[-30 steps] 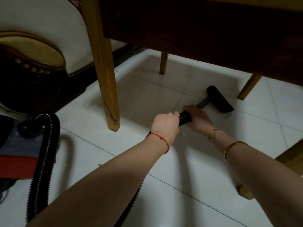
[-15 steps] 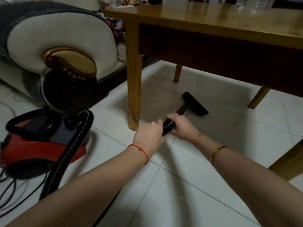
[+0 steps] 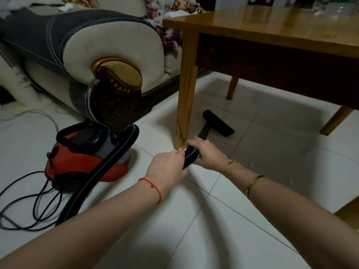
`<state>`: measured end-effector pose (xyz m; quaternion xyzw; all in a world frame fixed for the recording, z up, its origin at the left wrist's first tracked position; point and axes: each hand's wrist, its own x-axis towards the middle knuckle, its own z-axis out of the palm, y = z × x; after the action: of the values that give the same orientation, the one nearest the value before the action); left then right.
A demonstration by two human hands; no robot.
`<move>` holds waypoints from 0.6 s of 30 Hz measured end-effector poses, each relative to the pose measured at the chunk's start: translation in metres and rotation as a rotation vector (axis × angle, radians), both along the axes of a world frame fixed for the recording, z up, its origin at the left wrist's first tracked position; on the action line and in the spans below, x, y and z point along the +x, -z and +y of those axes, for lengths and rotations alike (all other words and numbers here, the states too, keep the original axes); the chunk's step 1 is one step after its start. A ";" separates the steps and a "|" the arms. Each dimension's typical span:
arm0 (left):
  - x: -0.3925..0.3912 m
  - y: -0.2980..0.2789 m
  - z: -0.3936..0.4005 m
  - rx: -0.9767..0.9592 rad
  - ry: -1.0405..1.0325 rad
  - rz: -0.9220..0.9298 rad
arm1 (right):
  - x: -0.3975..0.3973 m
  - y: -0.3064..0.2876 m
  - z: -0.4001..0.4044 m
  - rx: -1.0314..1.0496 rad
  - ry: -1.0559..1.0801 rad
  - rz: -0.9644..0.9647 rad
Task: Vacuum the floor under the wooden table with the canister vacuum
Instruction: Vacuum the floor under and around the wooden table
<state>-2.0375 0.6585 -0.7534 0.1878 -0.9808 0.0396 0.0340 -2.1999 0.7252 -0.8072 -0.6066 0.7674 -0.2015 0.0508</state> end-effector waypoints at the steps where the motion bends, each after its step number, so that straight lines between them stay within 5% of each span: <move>1: -0.002 0.003 -0.002 0.003 -0.008 -0.004 | -0.003 0.004 -0.003 0.004 -0.005 0.007; 18: -0.161 0.053 0.000 0.089 -0.064 0.021 | -0.155 0.034 -0.008 0.125 0.101 -0.096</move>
<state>-2.1982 0.6589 -0.8063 0.2209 -0.9747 -0.0048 0.0346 -2.3546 0.7167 -0.8409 -0.5526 0.8046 -0.1845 0.1151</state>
